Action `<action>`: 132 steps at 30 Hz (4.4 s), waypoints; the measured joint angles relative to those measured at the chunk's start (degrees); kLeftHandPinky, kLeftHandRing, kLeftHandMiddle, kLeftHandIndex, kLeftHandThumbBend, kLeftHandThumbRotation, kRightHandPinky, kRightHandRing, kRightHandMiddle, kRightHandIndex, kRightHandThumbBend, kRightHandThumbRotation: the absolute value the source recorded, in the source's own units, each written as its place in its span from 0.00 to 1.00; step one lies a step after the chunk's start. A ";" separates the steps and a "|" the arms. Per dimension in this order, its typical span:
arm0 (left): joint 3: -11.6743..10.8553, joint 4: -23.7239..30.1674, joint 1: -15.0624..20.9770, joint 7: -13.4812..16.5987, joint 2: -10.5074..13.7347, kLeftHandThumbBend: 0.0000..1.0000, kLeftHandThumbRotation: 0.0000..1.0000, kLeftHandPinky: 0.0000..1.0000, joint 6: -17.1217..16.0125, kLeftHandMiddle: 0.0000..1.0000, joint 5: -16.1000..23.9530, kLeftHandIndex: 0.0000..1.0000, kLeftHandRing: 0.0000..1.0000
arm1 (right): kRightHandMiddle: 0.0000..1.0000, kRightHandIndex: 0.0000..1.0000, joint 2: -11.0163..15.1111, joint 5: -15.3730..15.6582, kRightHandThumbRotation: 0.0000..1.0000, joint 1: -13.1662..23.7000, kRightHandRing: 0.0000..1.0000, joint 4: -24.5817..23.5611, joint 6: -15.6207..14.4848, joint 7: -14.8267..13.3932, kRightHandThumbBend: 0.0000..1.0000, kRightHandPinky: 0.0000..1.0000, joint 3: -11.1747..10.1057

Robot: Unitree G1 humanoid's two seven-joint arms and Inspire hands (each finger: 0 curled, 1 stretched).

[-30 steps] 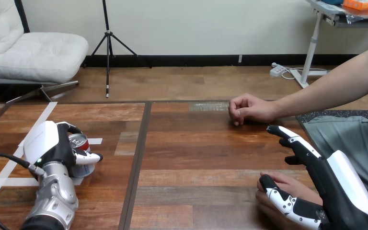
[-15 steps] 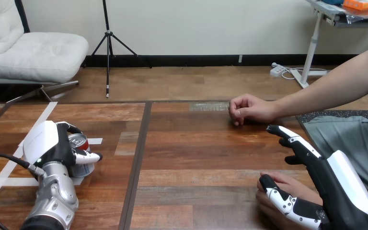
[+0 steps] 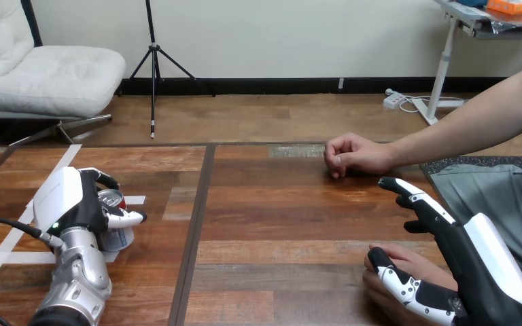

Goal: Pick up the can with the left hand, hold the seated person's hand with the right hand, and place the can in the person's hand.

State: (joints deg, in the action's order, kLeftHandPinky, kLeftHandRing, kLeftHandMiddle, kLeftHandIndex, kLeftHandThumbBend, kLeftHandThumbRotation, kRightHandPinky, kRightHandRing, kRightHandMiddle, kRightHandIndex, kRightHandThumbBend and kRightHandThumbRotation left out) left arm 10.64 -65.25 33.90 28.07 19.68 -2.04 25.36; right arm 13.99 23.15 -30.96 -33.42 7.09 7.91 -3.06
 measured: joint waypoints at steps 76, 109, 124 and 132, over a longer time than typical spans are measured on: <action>-0.42 0.00 -0.79 1.91 0.05 0.74 0.00 0.44 -4.14 0.50 -1.83 0.50 0.47 | 0.92 0.89 0.03 -0.05 0.00 0.02 0.90 0.00 0.00 0.03 0.36 0.79 0.00; -0.43 0.41 -1.54 2.39 0.07 0.77 0.00 0.45 -6.38 0.47 -2.19 0.49 0.45 | 0.92 0.89 0.12 -0.05 0.00 0.62 0.90 0.00 0.00 0.05 0.35 0.80 0.00; -0.51 2.09 -1.73 2.78 0.03 0.75 0.00 0.44 -7.69 0.48 -2.37 0.50 0.45 | 0.92 0.89 0.12 -0.14 0.00 0.74 0.90 0.00 0.00 0.05 0.36 0.80 0.00; -0.50 3.63 -1.90 2.78 0.03 0.74 0.00 0.44 -8.29 0.47 -2.35 0.50 0.45 | 0.92 0.89 0.12 -0.13 0.00 0.81 0.90 0.00 0.00 0.05 0.36 0.80 0.00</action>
State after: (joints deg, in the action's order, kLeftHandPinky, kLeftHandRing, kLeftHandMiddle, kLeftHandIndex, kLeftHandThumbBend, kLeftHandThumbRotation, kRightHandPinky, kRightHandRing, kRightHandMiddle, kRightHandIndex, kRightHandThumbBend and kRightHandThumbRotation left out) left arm 10.14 -61.61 32.00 30.85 19.71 -10.33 23.00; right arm 14.11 23.02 -30.15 -33.42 7.09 7.97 -3.06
